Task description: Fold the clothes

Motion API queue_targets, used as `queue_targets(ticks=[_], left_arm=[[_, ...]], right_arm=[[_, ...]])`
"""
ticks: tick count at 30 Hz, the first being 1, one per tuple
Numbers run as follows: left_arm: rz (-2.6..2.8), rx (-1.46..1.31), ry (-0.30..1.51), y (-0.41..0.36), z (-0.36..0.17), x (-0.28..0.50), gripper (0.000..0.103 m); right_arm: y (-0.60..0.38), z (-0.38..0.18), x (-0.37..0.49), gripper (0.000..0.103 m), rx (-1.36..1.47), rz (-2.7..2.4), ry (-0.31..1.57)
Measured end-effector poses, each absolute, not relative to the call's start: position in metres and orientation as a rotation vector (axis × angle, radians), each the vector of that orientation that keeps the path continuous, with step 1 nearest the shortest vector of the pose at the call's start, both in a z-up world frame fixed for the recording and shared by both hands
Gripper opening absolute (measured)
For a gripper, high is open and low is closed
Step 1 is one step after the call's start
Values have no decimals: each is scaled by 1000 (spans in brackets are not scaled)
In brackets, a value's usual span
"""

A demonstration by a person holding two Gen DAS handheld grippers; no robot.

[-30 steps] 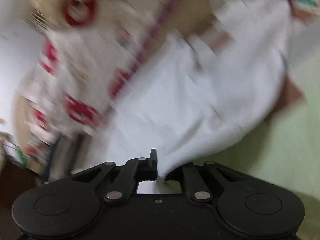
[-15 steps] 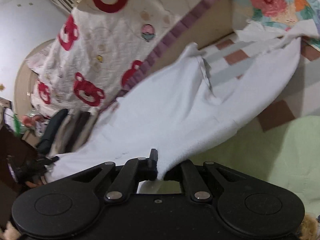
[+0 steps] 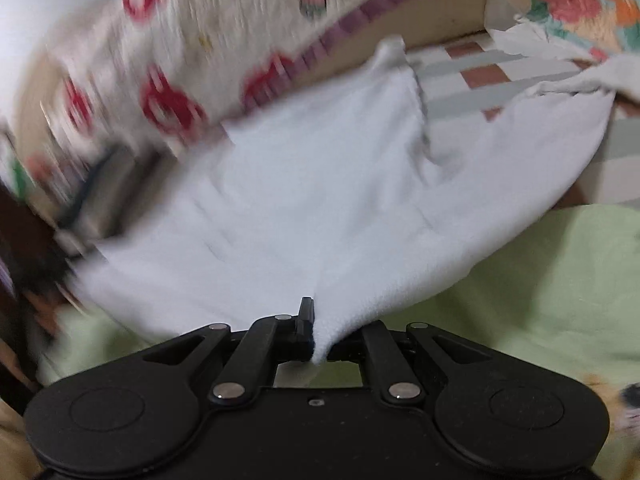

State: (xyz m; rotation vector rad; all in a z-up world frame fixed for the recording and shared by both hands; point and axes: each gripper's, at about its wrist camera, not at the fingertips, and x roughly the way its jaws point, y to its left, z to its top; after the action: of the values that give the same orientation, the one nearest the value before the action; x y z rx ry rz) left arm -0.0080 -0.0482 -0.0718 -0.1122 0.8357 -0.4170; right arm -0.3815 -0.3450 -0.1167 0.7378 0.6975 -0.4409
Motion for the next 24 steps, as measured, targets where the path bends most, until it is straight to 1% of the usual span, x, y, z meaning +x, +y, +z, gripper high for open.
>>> queue_targets(ticks=[2, 4, 6, 9, 10, 11, 13, 17, 19, 20, 21, 22, 23, 24], left_arm=[[-399, -108, 873, -47, -85, -8, 6], [-371, -63, 858, -46, -88, -14, 6], [-373, -84, 835, -38, -82, -20, 6], [-406, -207, 851, -20, -74, -26, 6], [-392, -189, 853, -19, -76, -26, 6], [-378, -171, 855, -18, -79, -26, 6], [-349, -141, 862, -16, -84, -26, 6], [-314, -163, 917, -2, -95, -22, 8], [-303, -127, 946, 4, -93, -23, 9], [-323, -101, 966, 7, -92, -23, 9], [-339, -88, 983, 10, -91, -23, 12], [-344, -121, 987, 13, -93, -20, 15], [-348, -154, 992, 16, -95, -16, 17], [-352, -187, 997, 19, -97, -13, 23]], right_arm=[[-341, -127, -375, 6, 698, -465, 779], [-344, -123, -380, 6, 770, -446, 733], [-347, -119, -385, 6, 841, -427, 686], [-352, -113, -392, 6, 946, -398, 613], [-353, -114, -393, 6, 960, -396, 615], [-352, -118, -390, 6, 940, -408, 661], [-345, -124, -378, 7, 798, -447, 815], [-321, -100, -347, 10, 509, -362, 1022], [-308, -88, -331, 13, 361, -316, 1119], [-302, -83, -323, 13, 286, -293, 1165], [-296, -77, -315, 13, 210, -269, 1209], [-290, -71, -308, 20, 133, -245, 1253], [-284, -65, -300, 31, 56, -220, 1295], [-279, -61, -291, 36, 7, -190, 1312]])
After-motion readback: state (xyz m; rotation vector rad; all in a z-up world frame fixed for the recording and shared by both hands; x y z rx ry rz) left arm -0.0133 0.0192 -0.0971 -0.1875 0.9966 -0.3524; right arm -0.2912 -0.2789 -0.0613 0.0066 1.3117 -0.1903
